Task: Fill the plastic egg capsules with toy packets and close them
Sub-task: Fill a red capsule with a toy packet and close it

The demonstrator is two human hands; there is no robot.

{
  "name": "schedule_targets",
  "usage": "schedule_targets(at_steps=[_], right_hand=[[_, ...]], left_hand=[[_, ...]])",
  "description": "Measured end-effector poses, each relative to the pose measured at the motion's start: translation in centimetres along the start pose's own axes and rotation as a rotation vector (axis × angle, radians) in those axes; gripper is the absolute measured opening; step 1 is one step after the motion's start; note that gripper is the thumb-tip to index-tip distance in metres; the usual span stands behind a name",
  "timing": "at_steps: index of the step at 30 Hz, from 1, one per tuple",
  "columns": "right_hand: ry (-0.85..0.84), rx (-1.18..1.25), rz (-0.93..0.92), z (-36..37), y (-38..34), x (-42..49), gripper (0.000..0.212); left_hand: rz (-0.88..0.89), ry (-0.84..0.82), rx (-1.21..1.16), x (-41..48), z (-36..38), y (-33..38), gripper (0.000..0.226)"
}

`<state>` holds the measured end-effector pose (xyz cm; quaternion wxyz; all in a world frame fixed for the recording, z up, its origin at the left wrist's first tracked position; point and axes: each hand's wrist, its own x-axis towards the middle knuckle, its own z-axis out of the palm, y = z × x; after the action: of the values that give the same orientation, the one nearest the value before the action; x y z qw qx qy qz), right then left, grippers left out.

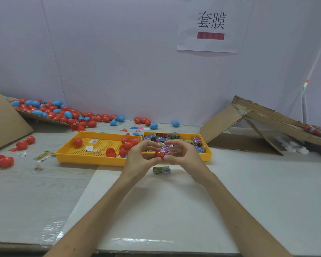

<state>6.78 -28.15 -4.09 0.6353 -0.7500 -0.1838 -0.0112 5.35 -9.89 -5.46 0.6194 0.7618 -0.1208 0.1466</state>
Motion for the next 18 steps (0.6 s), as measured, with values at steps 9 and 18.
schedule_targets(at_steps=[9, 18], right_hand=[[0.299, -0.300, -0.272, 1.2, 0.3, 0.0, 0.037], [0.197, -0.508, -0.518, 2.5, 1.0, -0.3, 0.031]], left_hand=[[-0.207, 0.002, -0.274, 0.0, -0.2, 0.0, 0.026], [-0.309, -0.005, -0.560, -0.1, -0.7, 0.3, 0.039]])
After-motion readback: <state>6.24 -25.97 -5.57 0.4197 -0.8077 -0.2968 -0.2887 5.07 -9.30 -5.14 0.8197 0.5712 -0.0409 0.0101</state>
